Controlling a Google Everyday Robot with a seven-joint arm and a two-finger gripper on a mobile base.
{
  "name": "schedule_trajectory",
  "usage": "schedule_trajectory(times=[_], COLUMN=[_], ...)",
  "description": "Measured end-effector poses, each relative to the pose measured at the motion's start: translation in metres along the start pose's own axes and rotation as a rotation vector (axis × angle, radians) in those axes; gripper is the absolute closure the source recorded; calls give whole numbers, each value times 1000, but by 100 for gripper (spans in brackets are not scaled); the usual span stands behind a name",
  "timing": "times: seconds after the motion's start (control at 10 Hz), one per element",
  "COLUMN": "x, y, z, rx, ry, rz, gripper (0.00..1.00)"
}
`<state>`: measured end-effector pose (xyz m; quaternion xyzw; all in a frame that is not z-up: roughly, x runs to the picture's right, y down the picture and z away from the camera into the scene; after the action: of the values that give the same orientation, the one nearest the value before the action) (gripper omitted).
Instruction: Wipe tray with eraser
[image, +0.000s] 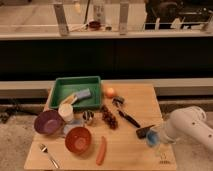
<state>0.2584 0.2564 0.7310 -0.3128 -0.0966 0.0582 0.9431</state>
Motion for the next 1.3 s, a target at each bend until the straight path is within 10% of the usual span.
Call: schedule_trajectory(times=[1.3], x=[-63], y=[-33], z=[42], rx=[35], ry=[53], rz=[6], gripper=[20])
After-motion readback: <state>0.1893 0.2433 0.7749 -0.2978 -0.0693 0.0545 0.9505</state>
